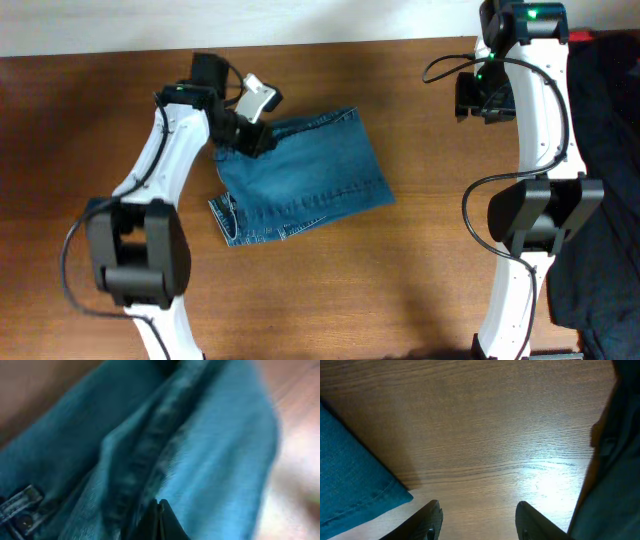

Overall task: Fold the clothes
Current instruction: 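Reach the left gripper to the upper-left corner of the folded jeans, then grasp the jeans' right side with the right gripper beside the left gripper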

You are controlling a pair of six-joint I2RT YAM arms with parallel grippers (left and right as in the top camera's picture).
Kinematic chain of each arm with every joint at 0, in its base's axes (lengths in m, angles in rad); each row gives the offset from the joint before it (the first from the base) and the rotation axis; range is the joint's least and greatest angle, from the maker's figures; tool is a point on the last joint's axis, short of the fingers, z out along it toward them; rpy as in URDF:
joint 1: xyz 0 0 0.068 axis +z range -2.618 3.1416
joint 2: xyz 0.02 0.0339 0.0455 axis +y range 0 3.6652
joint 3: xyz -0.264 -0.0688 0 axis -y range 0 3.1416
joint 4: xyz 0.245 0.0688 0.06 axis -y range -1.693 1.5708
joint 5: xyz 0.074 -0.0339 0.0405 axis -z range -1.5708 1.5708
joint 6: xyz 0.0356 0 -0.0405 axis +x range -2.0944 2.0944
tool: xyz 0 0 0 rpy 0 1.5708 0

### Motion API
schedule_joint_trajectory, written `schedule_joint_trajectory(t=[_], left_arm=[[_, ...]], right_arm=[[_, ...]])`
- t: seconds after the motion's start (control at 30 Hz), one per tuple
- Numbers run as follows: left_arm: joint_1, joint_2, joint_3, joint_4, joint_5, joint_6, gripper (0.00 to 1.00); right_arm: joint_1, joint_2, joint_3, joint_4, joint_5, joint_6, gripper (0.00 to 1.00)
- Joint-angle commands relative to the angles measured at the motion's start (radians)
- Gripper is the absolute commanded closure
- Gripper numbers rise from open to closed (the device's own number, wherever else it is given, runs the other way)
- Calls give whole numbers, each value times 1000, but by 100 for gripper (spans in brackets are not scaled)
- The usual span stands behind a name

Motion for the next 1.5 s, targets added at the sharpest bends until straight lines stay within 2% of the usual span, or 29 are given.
schedule_joint_trajectory(t=[0.0,0.2,0.4,0.47,0.53,0.6,0.63,0.7,0.8,1.0,1.17,1.33,1.47], left_arm=[[53,118,5,30,-8,20,98],[138,249,5,103,-7,-21,94],[148,325,4,90,-2,-27,92],[145,325,4,95,4,-27,91],[145,325,4,97,4,-30,89],[145,325,4,92,4,-30,89],[145,325,4,91,4,-30,88],[145,325,4,90,4,-30,87],[144,325,4,90,3,-30,87],[144,325,4,90,3,-30,84],[144,325,4,90,3,-30,83],[144,325,4,90,3,-30,82],[144,325,4,79,3,-30,82]], right_arm=[[-2,2,-3,-3,14,-7,47],[-2,2,-3,-10,10,-7,47],[18,2,-3,-10,7,-12,48],[48,2,-3,-6,-61,-89,51],[76,2,-2,-3,-175,-165,54],[118,0,-2,-6,-362,-308,57],[145,0,-2,-8,-497,-390,61],[192,0,-2,-6,-747,-504,74],[264,1,-3,13,-1062,-639,80],[412,2,-59,108,-1146,-647,80],[538,2,-214,250,-1207,-645,80],[619,2,-428,544,-1272,-616,83],[651,2,-563,831,-1255,-454,83]])
